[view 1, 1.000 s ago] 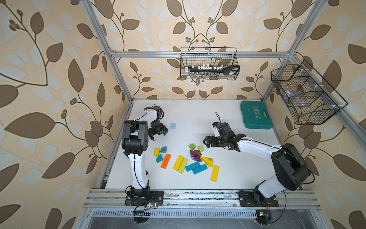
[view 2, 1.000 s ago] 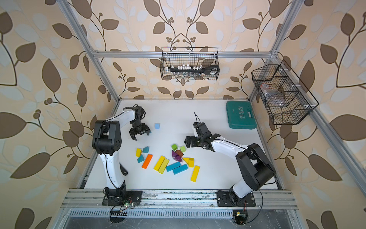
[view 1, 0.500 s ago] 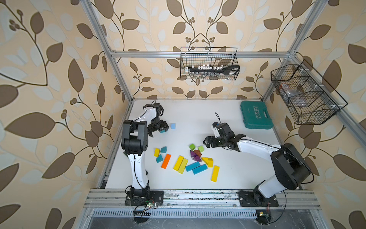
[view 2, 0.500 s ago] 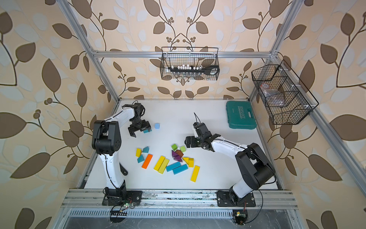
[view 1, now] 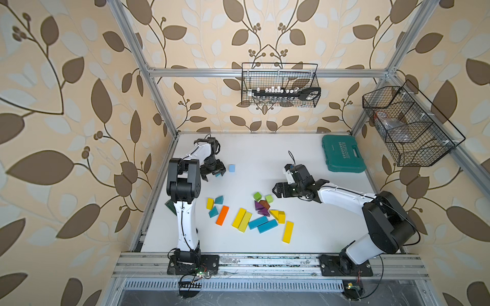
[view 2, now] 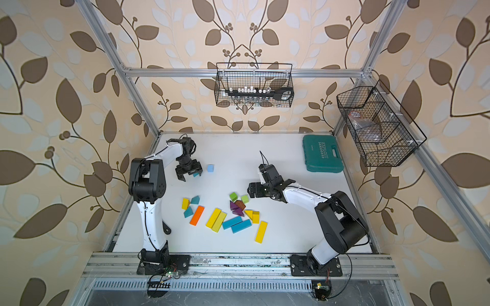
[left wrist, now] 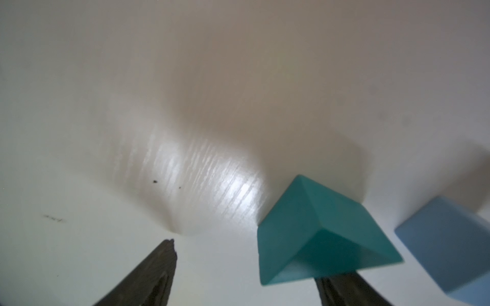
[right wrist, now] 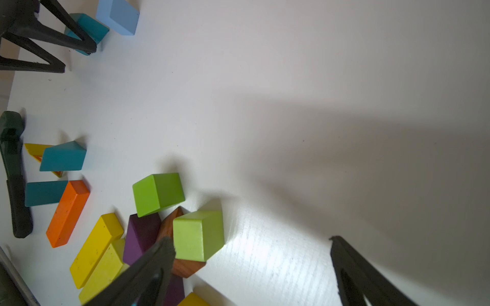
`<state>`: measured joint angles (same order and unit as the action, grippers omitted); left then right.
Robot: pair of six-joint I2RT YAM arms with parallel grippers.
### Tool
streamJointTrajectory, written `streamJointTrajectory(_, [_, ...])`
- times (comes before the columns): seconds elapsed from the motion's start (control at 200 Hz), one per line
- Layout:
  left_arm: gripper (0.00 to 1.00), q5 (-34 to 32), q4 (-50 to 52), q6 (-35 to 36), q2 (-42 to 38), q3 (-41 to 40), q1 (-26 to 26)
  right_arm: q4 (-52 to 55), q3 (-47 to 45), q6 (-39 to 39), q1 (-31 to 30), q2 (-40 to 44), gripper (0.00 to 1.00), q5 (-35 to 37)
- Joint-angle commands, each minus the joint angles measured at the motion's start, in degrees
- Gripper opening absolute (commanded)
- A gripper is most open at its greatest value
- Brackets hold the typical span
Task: Assemble a small pinwheel with building blocks
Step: Assemble the building block at the center of the board.
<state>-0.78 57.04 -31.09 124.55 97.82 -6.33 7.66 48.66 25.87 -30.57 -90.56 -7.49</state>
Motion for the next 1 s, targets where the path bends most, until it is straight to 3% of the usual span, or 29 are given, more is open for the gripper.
streamJointTrajectory(0.0, [0.83, 1.57, 1.09, 0.67, 0.86, 2.99, 0.18, -0.26, -0.86, -0.55, 0.21, -0.92, 0.93, 0.8])
streamJointTrajectory(0.29, [0.79, 3.12, 1.42, 0.49, 2.26, 5.9, 0.09, -0.76, -0.87, -0.47, 0.16, -1.54, 0.93, -0.23])
streamJointTrajectory(0.53, [0.89, 4.19, -0.96, -0.42, 0.25, 6.14, -0.26, -1.25, -0.78, -0.3, 0.17, -2.29, 0.92, -0.98])
streamJointTrajectory(0.995, [0.73, 3.35, 0.34, 0.43, 6.76, 12.45, -0.18, -1.55, -0.77, -0.2, 0.16, -2.38, 0.92, -1.5])
